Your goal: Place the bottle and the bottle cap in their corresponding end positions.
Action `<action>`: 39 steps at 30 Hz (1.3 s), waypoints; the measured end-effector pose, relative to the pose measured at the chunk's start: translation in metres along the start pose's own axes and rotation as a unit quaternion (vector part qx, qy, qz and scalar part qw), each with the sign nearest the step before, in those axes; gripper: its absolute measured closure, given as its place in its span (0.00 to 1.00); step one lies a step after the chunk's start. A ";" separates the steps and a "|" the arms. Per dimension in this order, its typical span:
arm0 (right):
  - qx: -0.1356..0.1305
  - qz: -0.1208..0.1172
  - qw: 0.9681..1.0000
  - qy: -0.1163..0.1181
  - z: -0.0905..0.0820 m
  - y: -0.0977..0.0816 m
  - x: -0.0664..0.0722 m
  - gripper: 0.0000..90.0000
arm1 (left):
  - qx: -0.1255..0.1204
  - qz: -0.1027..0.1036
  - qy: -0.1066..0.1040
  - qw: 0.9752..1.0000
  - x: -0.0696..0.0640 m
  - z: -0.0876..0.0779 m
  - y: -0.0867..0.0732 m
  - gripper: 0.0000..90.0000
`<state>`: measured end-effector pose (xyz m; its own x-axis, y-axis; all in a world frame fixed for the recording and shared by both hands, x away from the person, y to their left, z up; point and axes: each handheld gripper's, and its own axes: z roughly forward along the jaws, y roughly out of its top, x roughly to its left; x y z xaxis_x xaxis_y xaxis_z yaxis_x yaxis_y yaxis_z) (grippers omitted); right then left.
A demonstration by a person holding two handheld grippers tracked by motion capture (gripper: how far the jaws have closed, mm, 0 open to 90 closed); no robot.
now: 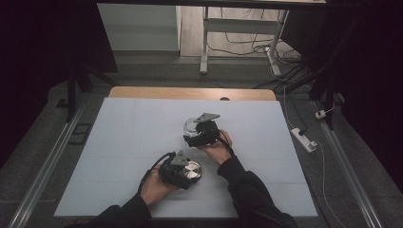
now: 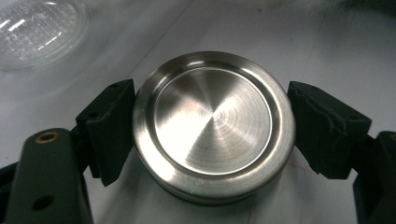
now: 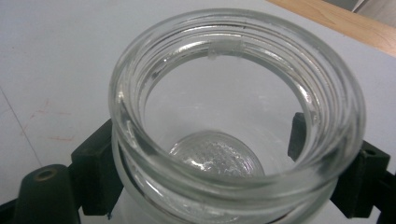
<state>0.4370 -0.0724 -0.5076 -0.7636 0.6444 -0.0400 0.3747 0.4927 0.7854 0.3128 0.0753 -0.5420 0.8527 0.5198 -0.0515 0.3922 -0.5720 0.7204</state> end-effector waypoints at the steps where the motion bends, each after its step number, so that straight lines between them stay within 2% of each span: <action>1: 0.000 0.000 1.000 0.000 0.000 0.000 0.000 0.16 | 0.004 0.001 0.001 1.000 0.000 0.000 0.000 0.22; 4: 0.006 0.001 1.000 0.001 0.000 0.001 0.000 0.16 | 0.007 0.004 0.005 1.000 -0.001 0.001 0.001 0.22; 10: 0.005 0.003 1.000 0.005 0.000 0.001 -0.001 0.13 | 0.013 -0.006 0.002 1.000 0.001 0.000 0.001 0.18; 15: 0.004 -0.001 1.000 0.008 -0.003 0.003 0.001 0.04 | 0.006 -0.014 -0.003 1.000 0.001 -0.003 0.002 0.11; 21: 0.005 -0.006 1.000 0.011 -0.007 0.003 0.001 0.01 | 0.000 -0.020 -0.017 1.000 0.003 -0.010 0.004 0.05; 28: 0.008 -0.003 1.000 0.020 -0.011 0.002 0.000 0.00 | -0.005 -0.028 -0.018 0.999 0.004 -0.017 0.003 0.02; 39: -0.006 0.006 0.999 0.031 -0.026 0.004 -0.001 0.00 | -0.015 -0.037 -0.023 0.999 0.006 -0.035 -0.001 0.00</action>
<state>0.4255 -0.0869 -0.4884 -0.7907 0.6122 0.0076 0.3780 0.4783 0.7927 0.3055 0.1009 -0.5189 0.8369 0.5301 -0.1362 0.4448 -0.5137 0.7337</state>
